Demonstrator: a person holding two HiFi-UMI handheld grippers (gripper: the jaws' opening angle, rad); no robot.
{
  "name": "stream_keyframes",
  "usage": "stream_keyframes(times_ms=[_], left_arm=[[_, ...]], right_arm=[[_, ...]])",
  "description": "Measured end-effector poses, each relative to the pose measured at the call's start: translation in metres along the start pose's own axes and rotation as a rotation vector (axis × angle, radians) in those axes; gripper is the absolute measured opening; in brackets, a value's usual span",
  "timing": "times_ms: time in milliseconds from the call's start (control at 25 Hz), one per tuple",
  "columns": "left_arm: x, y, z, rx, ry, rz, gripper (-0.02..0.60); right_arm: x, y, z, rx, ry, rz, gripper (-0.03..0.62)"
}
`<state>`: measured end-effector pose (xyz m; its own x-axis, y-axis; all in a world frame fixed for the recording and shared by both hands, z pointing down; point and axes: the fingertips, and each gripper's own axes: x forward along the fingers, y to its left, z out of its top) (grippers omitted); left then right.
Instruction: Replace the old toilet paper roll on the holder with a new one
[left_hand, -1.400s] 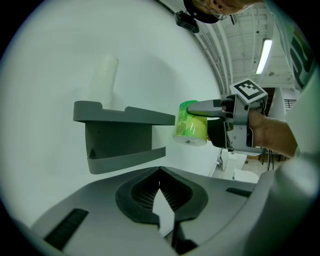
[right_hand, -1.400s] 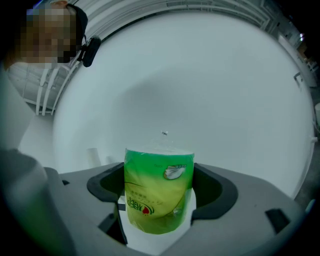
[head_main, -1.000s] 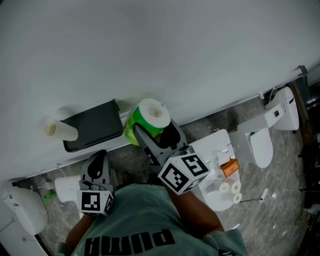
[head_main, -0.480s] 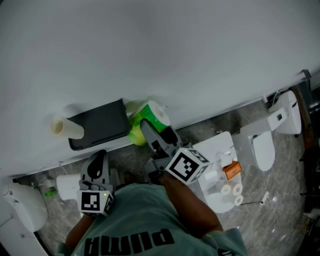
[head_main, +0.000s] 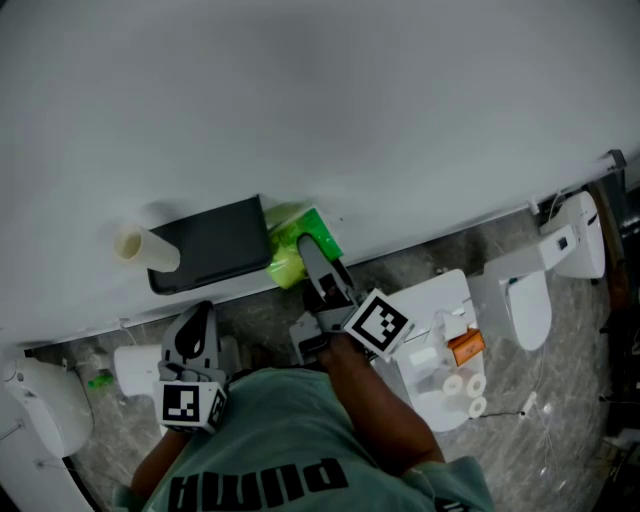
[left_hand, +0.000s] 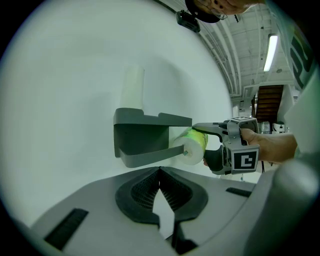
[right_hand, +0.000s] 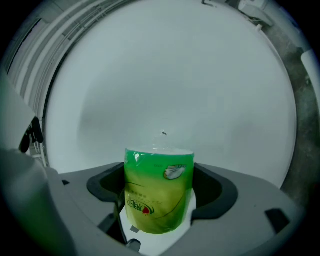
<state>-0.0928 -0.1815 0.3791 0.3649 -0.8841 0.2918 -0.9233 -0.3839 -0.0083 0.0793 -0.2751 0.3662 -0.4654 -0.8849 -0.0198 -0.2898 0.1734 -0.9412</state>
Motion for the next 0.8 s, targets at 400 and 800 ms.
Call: stream_keyframes(times_ms=[400, 800], left_arm=[[-0.011, 0.012, -0.001, -0.001, -0.002, 0.020, 0.005], [-0.019, 0.023, -0.005, 0.006, 0.011, 0.020, 0.005]], right_arm=[[0.008, -0.003, -0.010, 0.156, -0.034, 0.043, 0.410], [0.010, 0.002, -0.033, 0.211, -0.031, 0.065, 0.410]])
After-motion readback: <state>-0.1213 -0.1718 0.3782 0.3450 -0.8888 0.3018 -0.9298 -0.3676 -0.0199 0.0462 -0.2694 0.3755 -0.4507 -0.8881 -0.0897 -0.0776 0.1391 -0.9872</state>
